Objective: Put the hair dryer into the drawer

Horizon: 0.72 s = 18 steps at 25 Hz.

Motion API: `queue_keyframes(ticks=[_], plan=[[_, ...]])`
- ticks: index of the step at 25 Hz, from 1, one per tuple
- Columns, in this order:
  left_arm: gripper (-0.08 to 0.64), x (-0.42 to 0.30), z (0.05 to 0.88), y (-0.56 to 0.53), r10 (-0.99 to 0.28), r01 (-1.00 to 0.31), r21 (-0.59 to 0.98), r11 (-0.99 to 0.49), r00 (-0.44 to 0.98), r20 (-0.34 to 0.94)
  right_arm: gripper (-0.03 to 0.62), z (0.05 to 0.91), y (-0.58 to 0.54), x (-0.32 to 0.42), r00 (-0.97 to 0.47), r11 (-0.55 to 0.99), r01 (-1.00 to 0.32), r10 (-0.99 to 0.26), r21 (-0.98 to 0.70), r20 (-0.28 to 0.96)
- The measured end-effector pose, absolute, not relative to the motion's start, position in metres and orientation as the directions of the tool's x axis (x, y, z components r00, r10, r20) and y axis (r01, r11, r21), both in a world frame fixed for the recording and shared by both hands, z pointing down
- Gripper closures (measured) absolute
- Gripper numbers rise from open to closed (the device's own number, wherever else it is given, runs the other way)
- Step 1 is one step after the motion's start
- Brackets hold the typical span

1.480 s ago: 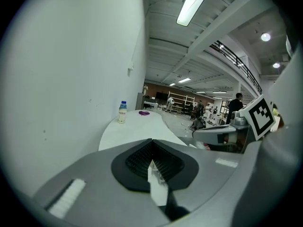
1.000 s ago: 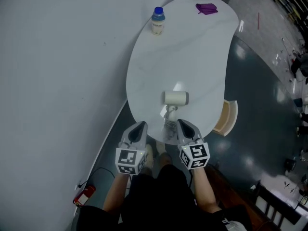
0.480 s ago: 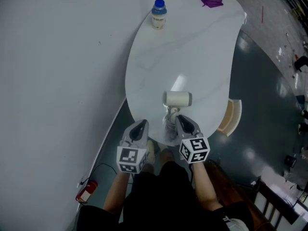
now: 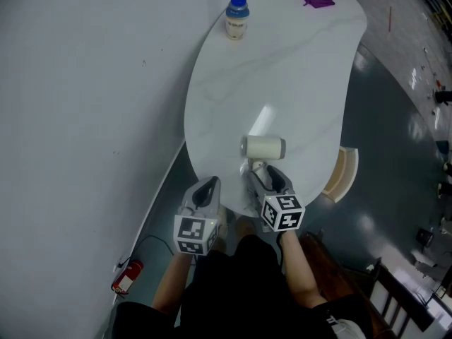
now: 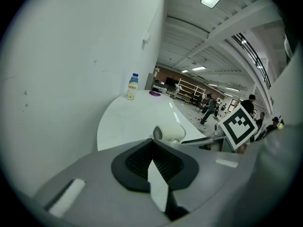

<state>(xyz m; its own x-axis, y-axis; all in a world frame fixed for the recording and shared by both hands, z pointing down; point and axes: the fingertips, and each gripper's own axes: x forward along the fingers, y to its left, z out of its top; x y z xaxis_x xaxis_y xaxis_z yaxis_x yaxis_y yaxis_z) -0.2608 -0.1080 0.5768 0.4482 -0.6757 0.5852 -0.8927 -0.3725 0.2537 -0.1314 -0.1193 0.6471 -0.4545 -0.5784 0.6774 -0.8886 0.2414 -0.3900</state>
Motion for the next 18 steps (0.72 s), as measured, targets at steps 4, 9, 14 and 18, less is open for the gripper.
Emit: queue_keyframes(ticks=[4,9,14,18], plan=[[0.552,-0.262,0.582,-0.11,-0.67,-0.895,0.261,-0.361,0.443,0.596,0.343,0.659,-0.124,-0.132,-0.444,0.223,-0.894,-0.565,-0.39,0.695],[0.552,-0.267,0.592,-0.114,-0.663,-0.901,0.267,-0.341,0.432,0.612,0.341,0.666,-0.129,-0.138,-0.459,0.229,-0.886,-0.544,-0.402,0.702],[0.552,-0.27,0.594,-0.118,-0.663,-0.907,0.271,-0.322,0.42,0.62,0.336,0.669,-0.13,-0.139,-0.462,0.231,-0.885,-0.536,-0.403,0.707],[0.552,-0.269,0.595,-0.119,-0.662,-0.907,0.274,-0.32,0.421,0.62,0.333,0.67,-0.13,-0.139,-0.463,0.228,-0.885,-0.531,-0.406,0.71]])
